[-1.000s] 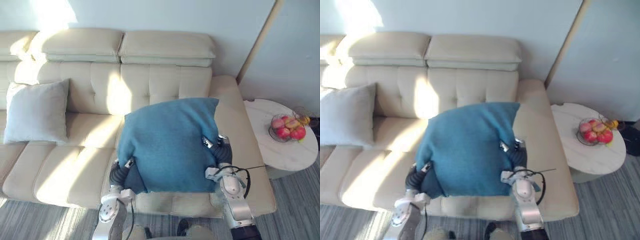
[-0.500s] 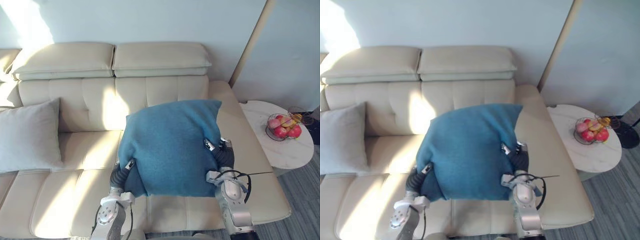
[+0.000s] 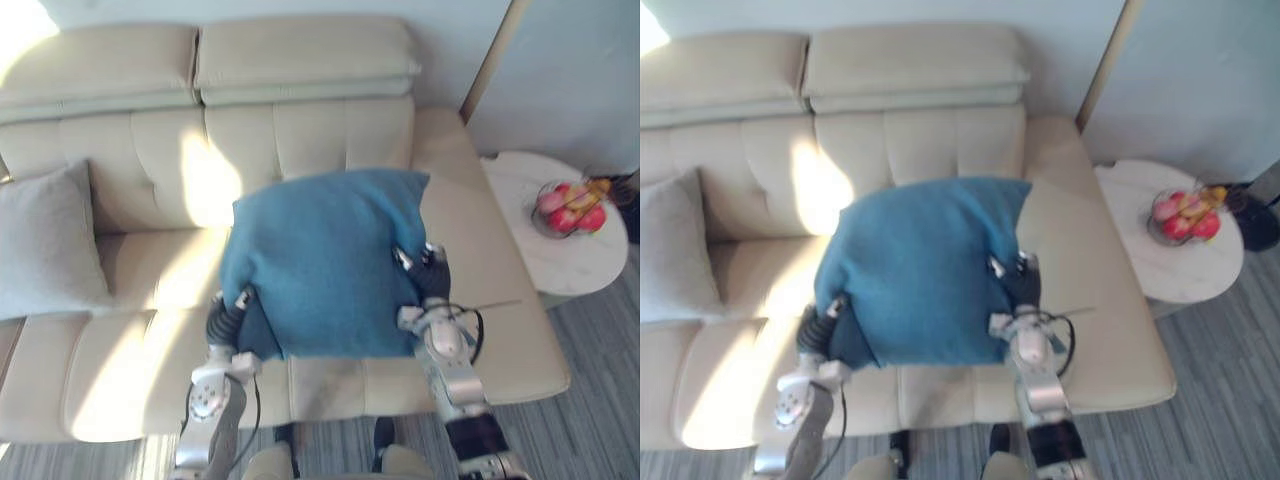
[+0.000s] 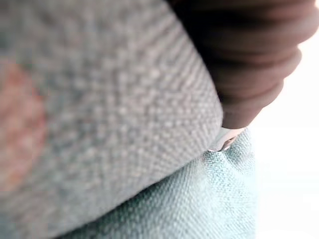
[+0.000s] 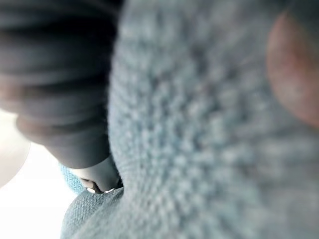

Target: Pick up cushions and gather them together orderly.

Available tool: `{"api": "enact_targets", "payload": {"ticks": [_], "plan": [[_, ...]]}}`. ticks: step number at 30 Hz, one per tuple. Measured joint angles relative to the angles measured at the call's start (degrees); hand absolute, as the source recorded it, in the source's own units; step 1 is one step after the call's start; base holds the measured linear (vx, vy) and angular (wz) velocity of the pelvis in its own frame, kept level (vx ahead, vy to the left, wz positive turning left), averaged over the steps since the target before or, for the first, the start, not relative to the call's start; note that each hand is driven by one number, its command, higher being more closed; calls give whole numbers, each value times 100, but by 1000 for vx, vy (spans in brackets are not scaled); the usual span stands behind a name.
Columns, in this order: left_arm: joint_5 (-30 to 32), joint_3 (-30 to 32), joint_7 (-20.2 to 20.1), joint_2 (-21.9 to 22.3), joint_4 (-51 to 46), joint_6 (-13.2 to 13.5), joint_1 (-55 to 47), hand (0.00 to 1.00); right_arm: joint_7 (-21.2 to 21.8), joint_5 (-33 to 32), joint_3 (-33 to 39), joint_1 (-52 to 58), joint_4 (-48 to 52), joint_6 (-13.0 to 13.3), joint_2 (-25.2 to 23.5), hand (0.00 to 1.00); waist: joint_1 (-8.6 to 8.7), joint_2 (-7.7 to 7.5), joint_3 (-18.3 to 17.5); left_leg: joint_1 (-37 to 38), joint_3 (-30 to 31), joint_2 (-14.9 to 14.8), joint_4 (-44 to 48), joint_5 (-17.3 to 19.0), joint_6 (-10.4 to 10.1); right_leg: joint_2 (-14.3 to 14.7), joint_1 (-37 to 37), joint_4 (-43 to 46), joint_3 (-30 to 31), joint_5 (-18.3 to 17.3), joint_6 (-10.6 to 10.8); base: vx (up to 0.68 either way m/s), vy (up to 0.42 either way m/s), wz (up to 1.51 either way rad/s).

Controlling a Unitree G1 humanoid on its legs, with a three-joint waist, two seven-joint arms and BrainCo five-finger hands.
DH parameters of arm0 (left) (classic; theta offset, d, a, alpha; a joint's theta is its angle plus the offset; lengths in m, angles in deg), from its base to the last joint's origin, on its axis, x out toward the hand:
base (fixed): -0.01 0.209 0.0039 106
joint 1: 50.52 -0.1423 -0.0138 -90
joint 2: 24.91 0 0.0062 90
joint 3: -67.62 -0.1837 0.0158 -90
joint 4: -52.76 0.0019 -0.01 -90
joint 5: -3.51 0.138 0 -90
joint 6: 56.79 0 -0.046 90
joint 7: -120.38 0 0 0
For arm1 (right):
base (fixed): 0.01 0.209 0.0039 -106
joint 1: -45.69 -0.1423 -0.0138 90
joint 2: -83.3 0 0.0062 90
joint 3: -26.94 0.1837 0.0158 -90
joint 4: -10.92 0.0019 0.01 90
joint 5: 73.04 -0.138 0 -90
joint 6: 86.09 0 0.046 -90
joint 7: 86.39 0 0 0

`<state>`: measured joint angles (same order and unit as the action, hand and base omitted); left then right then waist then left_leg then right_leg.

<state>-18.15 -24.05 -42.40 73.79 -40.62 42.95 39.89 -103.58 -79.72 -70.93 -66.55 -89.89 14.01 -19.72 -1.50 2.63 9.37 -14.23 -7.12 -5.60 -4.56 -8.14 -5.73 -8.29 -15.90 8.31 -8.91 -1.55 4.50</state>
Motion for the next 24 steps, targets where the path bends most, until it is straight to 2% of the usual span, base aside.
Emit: {"api": "enact_targets", "payload": {"ticks": [3,6,8,10,11,12,13,14,18,23,24], "plan": [[130,238,477,-177,39,169,1239,100,-339,1,164,-1249,-312,2,-4,100,-240,111,146,-497,56,-12,-106,-241,-28,-57,-747,530,-22,-94,-4,-128,0,10],[164,204,782,-582,436,399,2402,100,-572,3,493,-2257,-607,83,73,100,-340,179,348,-819,198,6,-127,-399,-39,-160,-1180,943,-125,-213,-34,-112,-13,29],[179,150,927,-945,1033,582,3539,100,-785,5,714,-3139,-1020,163,252,100,-389,235,517,-1159,332,24,-129,-550,-54,-211,-1542,1161,-206,-246,-49,-92,-23,26],[173,41,998,-1147,1660,617,4320,100,-950,9,792,-3670,-1346,181,429,100,-411,318,607,-1426,445,53,-133,-676,-51,-264,-1791,1267,-284,-247,-52,-52,-24,24],[171,26,1006,-1221,1886,618,4609,100,-1042,19,816,-3857,-1448,189,471,100,-419,340,767,-1441,450,70,-132,-699,-55,-274,-1832,1323,-279,-253,-60,-30,-33,16],[172,23,1004,-1258,2002,619,4747,100,-1080,34,838,-3953,-1508,189,477,0,-413,350,853,-1454,451,79,-132,-710,-62,-286,-1862,1352,-274,-255,-63,-33,-36,7],[171,-9,1002,-1292,2297,619,5042,100,-1177,75,897,-4081,-1578,188,497,0,-413,389,945,-1595,475,96,-133,-745,-69,-304,-1994,1385,-286,-255,-63,-34,-32,7],[171,-23,998,-1324,2516,618,5263,0,-1265,156,958,-4187,-1663,188,499,0,-413,406,1024,-1696,485,105,-132,-772,-50,-318,-2125,1443,-286,-256,-63,-34,-28,9],[178,-79,997,-1444,3625,578,6250,0,-1545,209,1113,-4578,-2282,60,655,0,-405,401,1305,-2311,515,133,-133,-919,-60,-380,-2848,1720,-252,-269,-85,-38,-34,5],[178,23,933,-1403,4201,367,6554,0,-1442,186,1237,-4640,-2519,-200,668,0,-377,387,1500,-2894,393,137,-132,-1023,-93,-420,-3647,2029,-96,-291,-118,-17,-38,-5],[178,165,884,-1318,4329,315,6587,0,-1352,162,1239,-4639,-2519,-258,678,0,-340,358,1643,-2994,260,111,-132,-1080,-162,-405,-3771,2070,-56,-291,-118,2,-42,-8]]}}
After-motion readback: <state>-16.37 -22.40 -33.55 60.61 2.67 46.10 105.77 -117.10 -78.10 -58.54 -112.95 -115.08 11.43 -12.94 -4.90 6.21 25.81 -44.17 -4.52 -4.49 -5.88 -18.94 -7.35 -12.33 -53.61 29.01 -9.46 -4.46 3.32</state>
